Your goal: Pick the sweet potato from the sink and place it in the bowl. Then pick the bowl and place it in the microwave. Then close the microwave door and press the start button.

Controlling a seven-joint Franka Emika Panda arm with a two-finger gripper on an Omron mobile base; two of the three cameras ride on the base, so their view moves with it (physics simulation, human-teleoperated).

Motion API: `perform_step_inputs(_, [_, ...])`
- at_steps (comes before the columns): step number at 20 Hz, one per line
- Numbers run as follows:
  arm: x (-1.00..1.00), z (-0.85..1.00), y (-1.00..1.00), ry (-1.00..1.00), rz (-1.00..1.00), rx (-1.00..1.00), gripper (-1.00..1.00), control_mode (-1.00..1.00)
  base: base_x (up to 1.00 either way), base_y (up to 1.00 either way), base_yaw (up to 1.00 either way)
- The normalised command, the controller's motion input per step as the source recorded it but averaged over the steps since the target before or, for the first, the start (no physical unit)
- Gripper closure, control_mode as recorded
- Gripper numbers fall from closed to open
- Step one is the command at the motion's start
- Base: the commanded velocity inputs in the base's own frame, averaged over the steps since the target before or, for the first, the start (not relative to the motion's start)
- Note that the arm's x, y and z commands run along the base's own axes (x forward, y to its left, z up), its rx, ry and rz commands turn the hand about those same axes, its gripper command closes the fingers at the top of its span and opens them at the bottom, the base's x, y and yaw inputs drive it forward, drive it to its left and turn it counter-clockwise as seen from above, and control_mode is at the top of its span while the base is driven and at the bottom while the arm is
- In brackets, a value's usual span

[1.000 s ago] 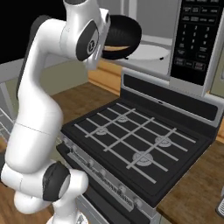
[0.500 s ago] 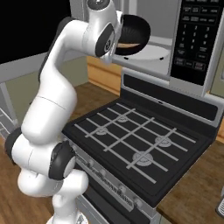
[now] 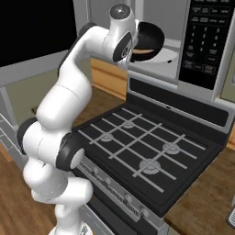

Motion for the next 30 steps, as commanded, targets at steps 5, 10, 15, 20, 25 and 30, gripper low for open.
perform_step_inputs(5, [0.64, -0.19, -0.21, 0.0, 0.0, 0.0, 1.0, -1.0, 0.0, 0.0, 0.0])
perform_step_inputs(10, [0.68, -0.09, -0.19, 0.0, 0.0, 0.0, 1.0, -1.0, 0.0, 0.0, 0.0])
perform_step_inputs(15, [0.7, -0.06, -0.14, 0.0, 0.0, 0.0, 1.0, -1.0, 0.0, 0.0, 0.0])
perform_step_inputs(20, [0.53, -0.11, -0.03, 0.0, 0.0, 0.0, -1.0, -1.0, 0.0, 0.0, 0.0])
perform_step_inputs(25, [0.25, -0.05, 0.0, -0.02, 0.0, 0.0, -1.0, -1.0, 0.0, 0.0, 0.0])
perform_step_inputs(30, [0.1, -0.11, 0.0, -0.2, 0.01, 0.0, -1.0, -1.0, 0.0, 0.0, 0.0])
